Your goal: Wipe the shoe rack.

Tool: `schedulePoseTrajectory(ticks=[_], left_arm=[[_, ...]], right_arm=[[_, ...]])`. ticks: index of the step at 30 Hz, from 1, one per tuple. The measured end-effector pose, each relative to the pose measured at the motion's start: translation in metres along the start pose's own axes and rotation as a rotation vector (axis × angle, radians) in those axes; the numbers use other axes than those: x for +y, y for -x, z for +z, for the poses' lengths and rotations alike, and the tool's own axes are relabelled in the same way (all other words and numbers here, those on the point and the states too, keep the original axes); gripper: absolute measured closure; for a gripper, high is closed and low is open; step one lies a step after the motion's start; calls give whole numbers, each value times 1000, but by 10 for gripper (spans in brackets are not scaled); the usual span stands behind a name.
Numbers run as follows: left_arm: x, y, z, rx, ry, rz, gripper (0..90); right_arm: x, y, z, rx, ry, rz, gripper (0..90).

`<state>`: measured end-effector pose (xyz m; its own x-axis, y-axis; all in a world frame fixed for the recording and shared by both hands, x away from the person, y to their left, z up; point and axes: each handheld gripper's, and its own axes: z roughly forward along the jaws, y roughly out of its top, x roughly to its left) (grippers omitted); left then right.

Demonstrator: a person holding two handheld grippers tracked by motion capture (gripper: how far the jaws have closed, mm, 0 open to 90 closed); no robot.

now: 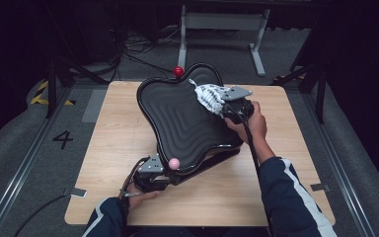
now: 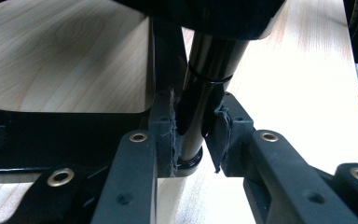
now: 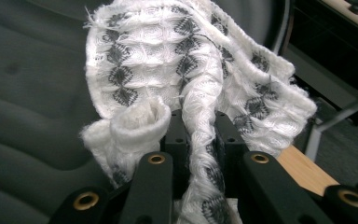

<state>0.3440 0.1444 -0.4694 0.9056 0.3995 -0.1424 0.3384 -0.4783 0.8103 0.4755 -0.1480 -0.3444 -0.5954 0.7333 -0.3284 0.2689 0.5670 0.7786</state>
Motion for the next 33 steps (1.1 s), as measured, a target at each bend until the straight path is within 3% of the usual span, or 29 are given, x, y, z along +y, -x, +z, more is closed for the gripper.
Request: schedulePoseTrajectory(ticks=[6,8,18,23,27,33], left_arm=[[1,0,1,1,-4,1,721],[1,0,1,1,-5,2,721],[1,1,1,0,-8,1,721],[0,1,2,1,-5,0,721],[0,1,2,1,-5,1,721],[1,1,2,2,-7,1,721]], right_arm=[[3,-20,-2,36,25,-47,796],[5,-28,-3,69,36,-58,796],[18,-81,-9,188,92,-142,795],[22,-106,-12,224,111,-192,794],[24,-111,-13,229,113,-200,793],[22,-102,-11,226,104,-178,793]])
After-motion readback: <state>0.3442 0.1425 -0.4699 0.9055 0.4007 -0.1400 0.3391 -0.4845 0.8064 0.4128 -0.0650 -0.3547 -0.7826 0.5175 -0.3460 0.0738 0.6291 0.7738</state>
